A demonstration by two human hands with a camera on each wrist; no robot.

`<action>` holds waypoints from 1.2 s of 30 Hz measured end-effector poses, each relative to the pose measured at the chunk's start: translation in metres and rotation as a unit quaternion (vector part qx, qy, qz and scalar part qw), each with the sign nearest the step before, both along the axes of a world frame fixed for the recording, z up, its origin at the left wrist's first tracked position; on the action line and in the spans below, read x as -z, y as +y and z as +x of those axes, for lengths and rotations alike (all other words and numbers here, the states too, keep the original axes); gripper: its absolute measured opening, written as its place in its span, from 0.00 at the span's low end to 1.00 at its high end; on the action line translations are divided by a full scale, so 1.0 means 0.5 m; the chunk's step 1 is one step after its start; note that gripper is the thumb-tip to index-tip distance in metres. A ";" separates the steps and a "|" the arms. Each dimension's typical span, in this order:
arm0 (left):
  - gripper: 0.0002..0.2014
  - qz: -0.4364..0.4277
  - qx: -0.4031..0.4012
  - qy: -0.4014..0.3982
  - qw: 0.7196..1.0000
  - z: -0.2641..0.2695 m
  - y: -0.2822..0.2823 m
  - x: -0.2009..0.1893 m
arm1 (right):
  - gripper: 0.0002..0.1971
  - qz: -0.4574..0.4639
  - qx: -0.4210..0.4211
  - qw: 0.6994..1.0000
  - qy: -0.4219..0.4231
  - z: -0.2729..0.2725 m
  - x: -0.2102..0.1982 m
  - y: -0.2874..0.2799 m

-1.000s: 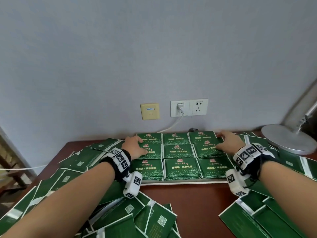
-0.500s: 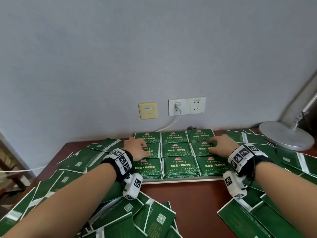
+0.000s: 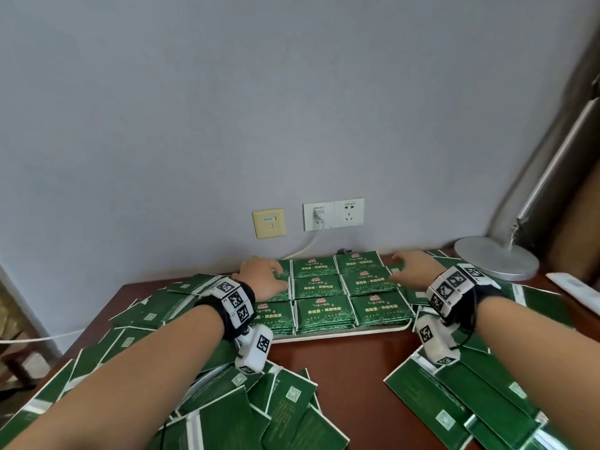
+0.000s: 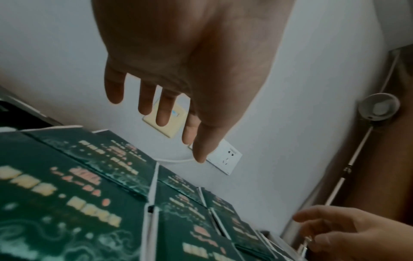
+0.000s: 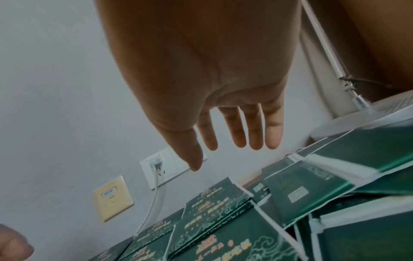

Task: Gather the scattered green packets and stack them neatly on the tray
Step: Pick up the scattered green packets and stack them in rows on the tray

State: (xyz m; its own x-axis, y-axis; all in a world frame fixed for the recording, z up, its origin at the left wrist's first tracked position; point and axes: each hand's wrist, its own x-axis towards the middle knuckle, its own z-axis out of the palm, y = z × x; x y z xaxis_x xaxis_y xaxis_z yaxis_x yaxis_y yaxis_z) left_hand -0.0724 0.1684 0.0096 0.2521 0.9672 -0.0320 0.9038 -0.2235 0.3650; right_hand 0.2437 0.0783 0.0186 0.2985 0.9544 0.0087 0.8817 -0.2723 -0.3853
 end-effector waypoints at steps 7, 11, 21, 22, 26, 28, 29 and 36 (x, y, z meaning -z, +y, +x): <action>0.17 0.027 0.097 -0.013 0.995 0.087 -0.118 -0.051 | 0.28 -0.003 0.019 0.999 -0.026 0.018 -0.031 -0.159; 0.18 0.033 0.155 -0.032 0.987 0.167 -0.180 -0.062 | 0.28 -0.001 0.039 0.999 -0.030 0.043 -0.022 -0.249; 0.18 0.030 0.280 -0.025 0.959 0.385 -0.325 0.000 | 0.29 -0.046 0.119 0.992 -0.009 0.171 0.048 -0.463; 0.18 0.020 0.287 -0.024 0.957 0.405 -0.334 0.011 | 0.29 -0.050 0.127 0.991 -0.009 0.185 0.056 -0.480; 0.17 0.004 0.297 -0.008 0.955 0.459 -0.356 0.051 | 0.27 -0.055 0.154 0.987 0.000 0.226 0.083 -0.518; 0.17 0.007 0.302 0.005 0.953 0.480 -0.360 0.071 | 0.27 -0.057 0.159 0.986 0.004 0.242 0.093 -0.524; 0.17 0.010 0.304 0.013 0.952 0.489 -0.361 0.079 | 0.27 -0.056 0.160 0.986 0.007 0.250 0.098 -0.524; 0.19 0.024 0.304 0.050 0.951 0.512 -0.343 0.114 | 0.29 -0.057 0.136 0.989 0.007 0.262 0.121 -0.490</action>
State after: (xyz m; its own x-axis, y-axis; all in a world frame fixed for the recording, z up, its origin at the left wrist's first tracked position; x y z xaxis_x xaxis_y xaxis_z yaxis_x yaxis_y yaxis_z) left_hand 0.1837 -0.0033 -0.0472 0.7638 0.6440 -0.0447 0.6314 -0.7309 0.2591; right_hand 0.3746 -0.1668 -0.0420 0.5441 0.8329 -0.1008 0.7642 -0.5416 -0.3503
